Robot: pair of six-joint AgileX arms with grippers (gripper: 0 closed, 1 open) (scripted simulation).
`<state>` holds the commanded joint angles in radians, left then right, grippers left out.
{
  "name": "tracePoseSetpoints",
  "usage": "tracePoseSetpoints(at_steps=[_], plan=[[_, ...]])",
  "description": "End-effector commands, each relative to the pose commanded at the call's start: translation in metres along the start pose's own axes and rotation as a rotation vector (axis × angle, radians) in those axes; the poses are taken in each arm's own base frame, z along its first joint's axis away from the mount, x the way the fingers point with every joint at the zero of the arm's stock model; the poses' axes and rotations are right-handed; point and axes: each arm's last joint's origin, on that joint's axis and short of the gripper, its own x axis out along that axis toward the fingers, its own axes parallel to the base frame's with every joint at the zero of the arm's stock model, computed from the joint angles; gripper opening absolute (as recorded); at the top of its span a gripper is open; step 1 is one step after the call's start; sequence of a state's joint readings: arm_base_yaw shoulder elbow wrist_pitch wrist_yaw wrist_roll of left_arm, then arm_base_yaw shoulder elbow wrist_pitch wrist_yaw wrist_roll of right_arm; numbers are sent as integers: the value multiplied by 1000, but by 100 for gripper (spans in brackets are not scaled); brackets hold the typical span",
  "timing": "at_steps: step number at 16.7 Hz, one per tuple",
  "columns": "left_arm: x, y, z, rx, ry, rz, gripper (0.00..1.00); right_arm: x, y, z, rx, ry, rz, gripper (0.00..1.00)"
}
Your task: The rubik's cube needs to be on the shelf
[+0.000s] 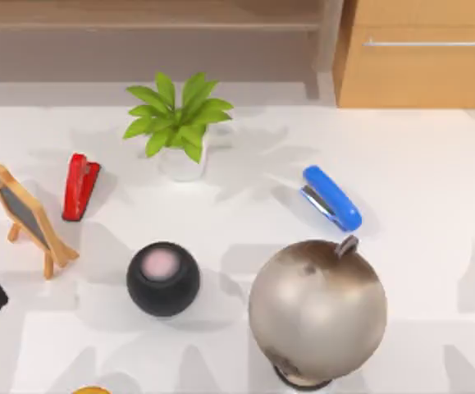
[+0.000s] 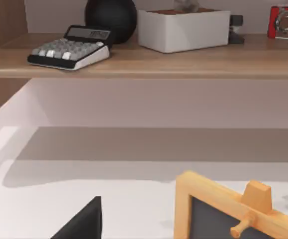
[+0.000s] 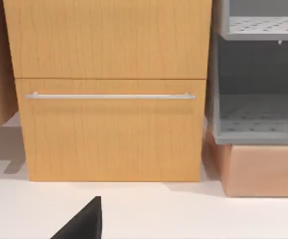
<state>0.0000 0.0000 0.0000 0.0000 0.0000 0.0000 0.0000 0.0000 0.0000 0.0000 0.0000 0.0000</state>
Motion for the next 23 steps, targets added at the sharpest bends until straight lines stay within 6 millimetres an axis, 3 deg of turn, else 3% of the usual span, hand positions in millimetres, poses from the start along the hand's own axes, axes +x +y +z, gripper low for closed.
tracePoseSetpoints(at_steps=[5,11,14,17,20,23], plan=[[0,0,0,0,0,0,100,2,0,12,-55,-24,-9,100],[0,0,0,0,0,0,100,29,2,65,-356,-79,-28,100],[0,0,0,0,0,0,100,64,6,88,-563,-85,-30,100],[0,0,0,0,0,0,100,115,13,97,-781,-80,-30,100],[0,0,0,0,0,0,100,172,25,84,-996,-64,-23,100],[0,0,0,0,0,0,100,225,39,51,-1194,-43,-15,100]])
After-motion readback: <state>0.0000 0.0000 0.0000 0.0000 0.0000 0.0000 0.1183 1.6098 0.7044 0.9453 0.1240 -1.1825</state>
